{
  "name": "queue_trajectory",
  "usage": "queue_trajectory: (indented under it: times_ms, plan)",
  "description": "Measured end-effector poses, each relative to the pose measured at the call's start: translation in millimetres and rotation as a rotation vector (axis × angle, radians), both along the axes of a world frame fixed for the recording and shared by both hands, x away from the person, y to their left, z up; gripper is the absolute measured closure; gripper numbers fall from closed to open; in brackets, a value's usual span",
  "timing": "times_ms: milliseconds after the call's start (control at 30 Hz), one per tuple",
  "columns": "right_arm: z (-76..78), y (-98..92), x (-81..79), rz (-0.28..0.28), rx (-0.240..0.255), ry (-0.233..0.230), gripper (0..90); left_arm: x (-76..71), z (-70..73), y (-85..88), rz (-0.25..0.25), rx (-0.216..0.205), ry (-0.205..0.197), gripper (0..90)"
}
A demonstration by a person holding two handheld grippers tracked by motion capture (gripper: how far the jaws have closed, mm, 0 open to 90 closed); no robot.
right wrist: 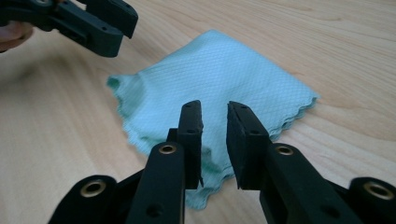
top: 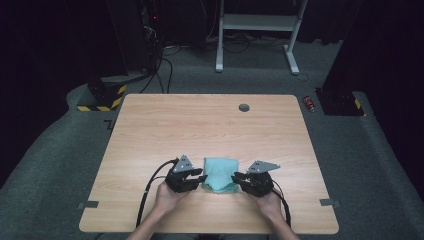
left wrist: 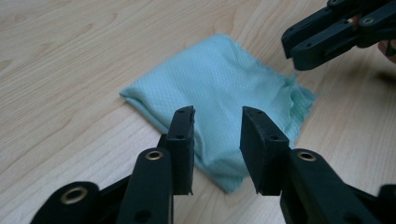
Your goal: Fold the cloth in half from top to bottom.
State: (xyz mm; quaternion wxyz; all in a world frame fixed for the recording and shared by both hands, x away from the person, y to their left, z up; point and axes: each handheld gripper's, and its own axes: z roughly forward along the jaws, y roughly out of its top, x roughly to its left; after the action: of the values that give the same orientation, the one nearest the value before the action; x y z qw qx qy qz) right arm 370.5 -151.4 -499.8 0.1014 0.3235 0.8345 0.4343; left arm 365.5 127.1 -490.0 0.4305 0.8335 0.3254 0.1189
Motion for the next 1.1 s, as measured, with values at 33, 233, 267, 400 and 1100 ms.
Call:
queue_trajectory:
  times_ms: [33, 233, 267, 400, 1100]
  plan:
    - [-0.4, 2.5, 1.5, -0.008, -0.008, 0.003, 77.4, 1.1, -0.6, -4.2, 0.000, 0.012, 0.003, 62.5]
    - [-7.5, 13.5, 3.4, -0.010, -0.070, 0.028, 77.2, 3.0, -13.9, -16.9, -0.006, 0.109, 0.034, 56.8]
    - [-8.2, 13.7, 1.8, -0.009, -0.076, 0.032, 76.6, 1.4, -15.6, -16.0, -0.005, 0.115, 0.042, 56.2]
    - [-12.6, 10.6, -5.4, 0.004, -0.097, 0.036, 71.8, -4.5, -19.6, -7.3, -0.003, 0.131, 0.052, 54.1]
    - [-13.7, 6.5, -8.6, -0.006, -0.089, -0.004, 74.4, 13.8, -10.7, -10.2, 0.043, 0.063, 0.037, 51.1]
